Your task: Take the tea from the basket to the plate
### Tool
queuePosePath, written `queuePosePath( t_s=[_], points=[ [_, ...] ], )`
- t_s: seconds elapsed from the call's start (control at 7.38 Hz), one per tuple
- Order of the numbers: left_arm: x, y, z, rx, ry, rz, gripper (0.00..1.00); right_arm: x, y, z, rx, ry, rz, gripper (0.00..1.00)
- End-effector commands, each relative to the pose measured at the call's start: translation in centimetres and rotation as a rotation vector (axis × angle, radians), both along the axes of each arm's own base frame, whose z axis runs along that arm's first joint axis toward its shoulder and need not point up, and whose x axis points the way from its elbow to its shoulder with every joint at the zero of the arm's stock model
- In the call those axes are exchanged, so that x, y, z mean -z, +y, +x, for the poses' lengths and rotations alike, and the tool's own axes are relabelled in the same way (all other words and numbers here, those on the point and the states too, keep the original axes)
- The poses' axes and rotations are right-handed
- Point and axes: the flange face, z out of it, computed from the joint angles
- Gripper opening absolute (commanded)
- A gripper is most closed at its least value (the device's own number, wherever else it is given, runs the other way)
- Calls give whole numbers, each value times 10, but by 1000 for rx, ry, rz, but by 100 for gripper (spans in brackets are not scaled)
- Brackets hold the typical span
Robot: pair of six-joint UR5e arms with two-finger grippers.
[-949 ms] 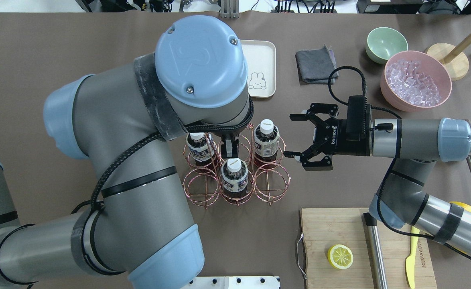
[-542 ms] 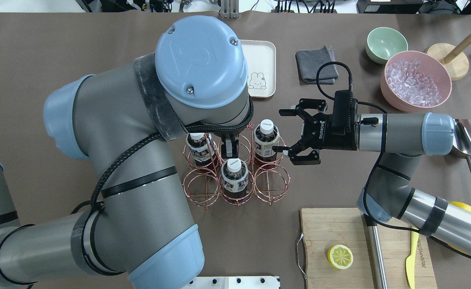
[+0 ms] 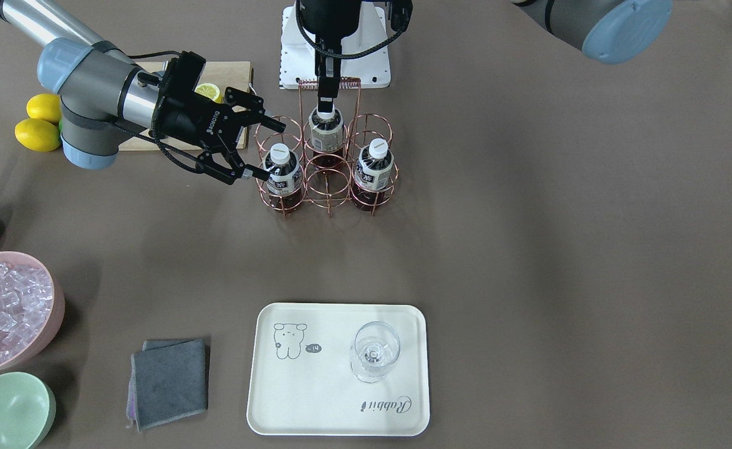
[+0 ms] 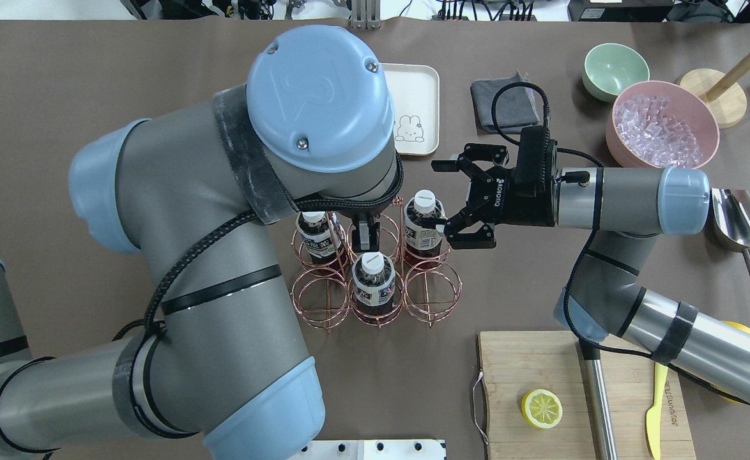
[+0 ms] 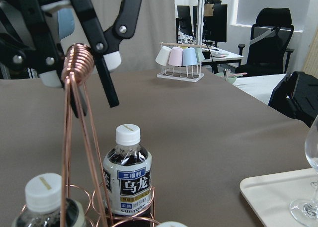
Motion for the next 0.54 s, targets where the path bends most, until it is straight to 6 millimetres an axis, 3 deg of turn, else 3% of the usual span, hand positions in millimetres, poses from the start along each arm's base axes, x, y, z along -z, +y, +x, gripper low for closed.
queuePosePath(
  t_s=[0.0,0.14,0.41],
  points=[
    [0,0,-1,0,1,0,0,-2,-8,-8,-11,6,-15,88],
    [0,0,-1,2,0,1,0,-5,-9,-10,-11,12,-18,81],
    [1,0,-1,2,0,1,0,-4,-10,-11,-11,11,-19,77]
  ],
)
